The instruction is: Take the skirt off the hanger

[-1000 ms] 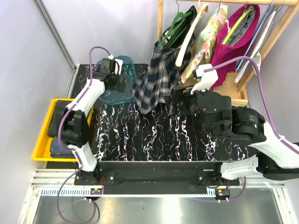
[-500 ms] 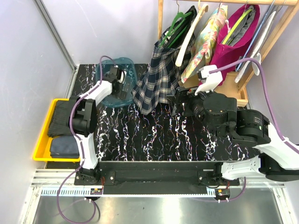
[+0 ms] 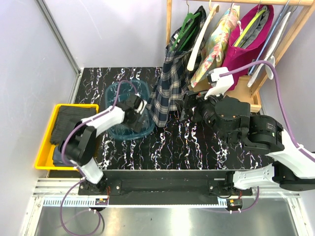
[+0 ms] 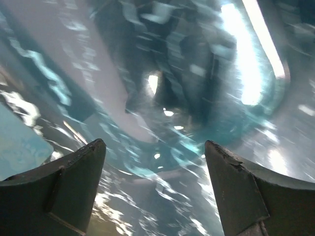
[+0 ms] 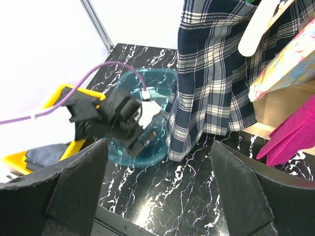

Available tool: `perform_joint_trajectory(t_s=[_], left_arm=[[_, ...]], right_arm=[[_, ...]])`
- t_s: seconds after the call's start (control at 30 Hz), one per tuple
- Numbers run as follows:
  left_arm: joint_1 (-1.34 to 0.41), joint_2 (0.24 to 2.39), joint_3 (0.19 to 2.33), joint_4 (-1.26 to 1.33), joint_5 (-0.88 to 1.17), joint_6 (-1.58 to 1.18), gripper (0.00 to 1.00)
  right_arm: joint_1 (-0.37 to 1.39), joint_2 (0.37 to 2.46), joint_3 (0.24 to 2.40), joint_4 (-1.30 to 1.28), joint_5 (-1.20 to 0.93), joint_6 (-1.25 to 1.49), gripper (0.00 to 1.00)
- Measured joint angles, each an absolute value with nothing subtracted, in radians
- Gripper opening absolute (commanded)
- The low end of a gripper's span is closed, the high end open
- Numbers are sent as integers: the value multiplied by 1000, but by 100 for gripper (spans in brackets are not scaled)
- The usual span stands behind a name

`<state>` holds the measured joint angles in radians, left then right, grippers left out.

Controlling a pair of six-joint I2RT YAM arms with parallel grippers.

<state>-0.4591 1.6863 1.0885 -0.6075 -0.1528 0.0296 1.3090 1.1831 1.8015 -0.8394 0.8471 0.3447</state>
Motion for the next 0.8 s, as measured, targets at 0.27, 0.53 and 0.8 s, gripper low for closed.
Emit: perform_joint_trajectory(t_s=[0.27, 0.53, 0.8], left_arm=[[-586, 1587, 1047, -654, -102, -44, 83], [-632, 1515, 1019, -754, -55, -62, 83], [-715, 1459, 1003, -793, -56, -58, 83]], right_arm=[[1309, 1174, 1802, -835, 856, 336, 93], [1309, 1192, 1835, -836, 950, 309, 93], [1203, 1288, 1924, -533, 1064, 60, 93]])
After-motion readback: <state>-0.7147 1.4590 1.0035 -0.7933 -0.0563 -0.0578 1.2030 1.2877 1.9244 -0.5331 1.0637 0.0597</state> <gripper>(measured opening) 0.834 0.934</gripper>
